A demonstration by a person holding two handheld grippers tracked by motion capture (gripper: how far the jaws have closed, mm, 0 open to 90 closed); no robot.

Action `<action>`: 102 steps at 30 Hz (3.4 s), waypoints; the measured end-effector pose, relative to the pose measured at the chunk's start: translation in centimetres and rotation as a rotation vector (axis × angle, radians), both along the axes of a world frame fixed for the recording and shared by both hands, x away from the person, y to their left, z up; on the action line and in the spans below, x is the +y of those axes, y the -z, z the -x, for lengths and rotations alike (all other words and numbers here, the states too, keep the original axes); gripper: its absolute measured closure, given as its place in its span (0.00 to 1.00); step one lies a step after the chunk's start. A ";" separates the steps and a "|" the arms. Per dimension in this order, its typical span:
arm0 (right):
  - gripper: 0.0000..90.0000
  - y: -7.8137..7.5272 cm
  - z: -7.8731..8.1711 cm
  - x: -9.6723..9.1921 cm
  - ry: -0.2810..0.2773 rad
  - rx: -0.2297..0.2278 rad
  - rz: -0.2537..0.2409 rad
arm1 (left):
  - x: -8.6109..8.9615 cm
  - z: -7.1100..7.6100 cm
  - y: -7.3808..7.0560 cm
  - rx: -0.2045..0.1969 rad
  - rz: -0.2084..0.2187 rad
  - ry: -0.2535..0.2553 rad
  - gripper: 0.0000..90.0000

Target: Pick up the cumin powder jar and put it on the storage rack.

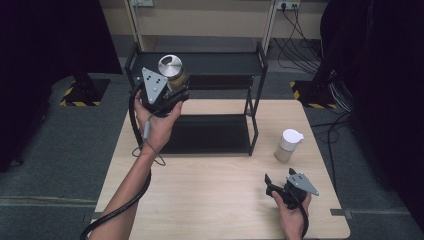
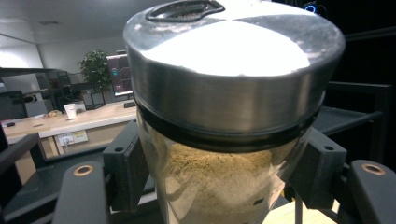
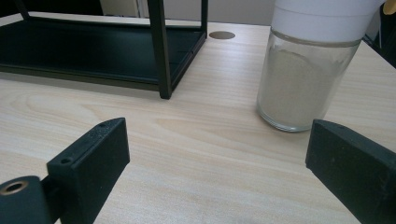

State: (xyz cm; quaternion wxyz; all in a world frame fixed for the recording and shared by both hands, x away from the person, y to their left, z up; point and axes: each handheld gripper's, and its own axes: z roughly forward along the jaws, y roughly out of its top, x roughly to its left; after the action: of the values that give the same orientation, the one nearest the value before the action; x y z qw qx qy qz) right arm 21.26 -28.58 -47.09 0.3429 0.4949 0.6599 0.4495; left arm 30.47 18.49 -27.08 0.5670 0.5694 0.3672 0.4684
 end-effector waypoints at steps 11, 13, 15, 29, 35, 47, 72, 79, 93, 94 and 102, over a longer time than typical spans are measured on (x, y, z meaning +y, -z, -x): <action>0.07 0.0 0.0 -0.1 -0.004 -0.002 -0.003 | -1.2 -2.8 -3.1 0.027 -0.028 -0.027 0.34; 0.07 0.0 0.0 -0.1 -0.005 0.000 -0.004 | -1.6 -3.6 -3.8 0.042 -0.042 -0.049 0.34; 0.07 0.0 0.0 -0.1 -0.006 0.000 -0.004 | -1.7 -3.8 -4.0 0.047 -0.049 -0.056 0.34; 0.07 0.0 -0.1 -0.1 -0.015 0.002 0.004 | -2.4 -6.8 -5.9 0.124 -0.125 -0.119 0.34; 0.07 -0.1 -0.1 -0.1 -0.018 0.001 0.012 | -2.2 -7.9 -6.8 0.177 -0.143 -0.107 0.34; 0.08 -0.1 -0.1 -0.1 -0.025 0.001 0.015 | -1.9 -9.7 -7.0 0.243 -0.128 -0.106 0.34; 0.08 0.0 -0.1 -0.1 -0.030 -0.003 0.017 | -0.3 -11.9 -7.4 0.338 0.032 -0.090 0.34; 0.08 0.0 -0.1 -0.2 -0.030 -0.001 0.015 | -1.0 -11.3 -7.5 0.303 0.013 -0.111 0.12; 0.08 -0.1 -0.1 -0.1 -0.030 -0.001 0.019 | -0.1 -7.5 -5.7 0.219 0.098 -0.064 0.00; 0.08 -0.1 -0.1 -0.1 -0.030 -0.001 0.019 | 0.2 -7.2 -5.4 0.216 0.135 -0.055 0.00; 0.08 -0.1 -0.1 0.0 -0.028 -0.001 0.025 | 0.5 -5.9 -4.8 0.180 0.109 -0.090 0.00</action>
State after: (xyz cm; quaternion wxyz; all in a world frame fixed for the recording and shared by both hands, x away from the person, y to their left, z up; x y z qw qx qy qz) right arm 21.36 -28.57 -47.01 0.3429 0.4810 0.6722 0.4463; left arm 36.33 19.01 -22.31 0.5402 0.5604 0.4668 0.4199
